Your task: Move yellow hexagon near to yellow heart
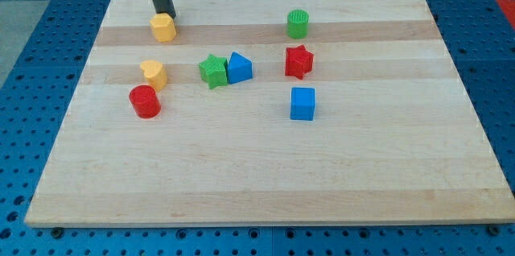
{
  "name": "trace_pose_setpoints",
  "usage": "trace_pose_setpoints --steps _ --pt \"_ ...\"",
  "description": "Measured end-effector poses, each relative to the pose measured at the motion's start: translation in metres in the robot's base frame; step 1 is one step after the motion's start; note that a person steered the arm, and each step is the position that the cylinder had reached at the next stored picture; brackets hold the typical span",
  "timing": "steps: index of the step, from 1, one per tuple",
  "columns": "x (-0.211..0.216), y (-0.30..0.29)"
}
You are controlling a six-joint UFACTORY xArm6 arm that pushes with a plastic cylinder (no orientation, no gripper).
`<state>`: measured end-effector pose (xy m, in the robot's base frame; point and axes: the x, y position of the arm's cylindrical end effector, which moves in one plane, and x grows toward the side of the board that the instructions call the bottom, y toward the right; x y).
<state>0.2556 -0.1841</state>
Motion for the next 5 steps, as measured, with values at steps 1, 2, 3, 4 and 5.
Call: trace_pose_setpoints --steps 1,2,3,4,5 --pt "0.017 0.000" --pt "0.026 0.000" --pt "0.032 0.001" --pt "0.033 0.001" --pt "0.034 0.001"
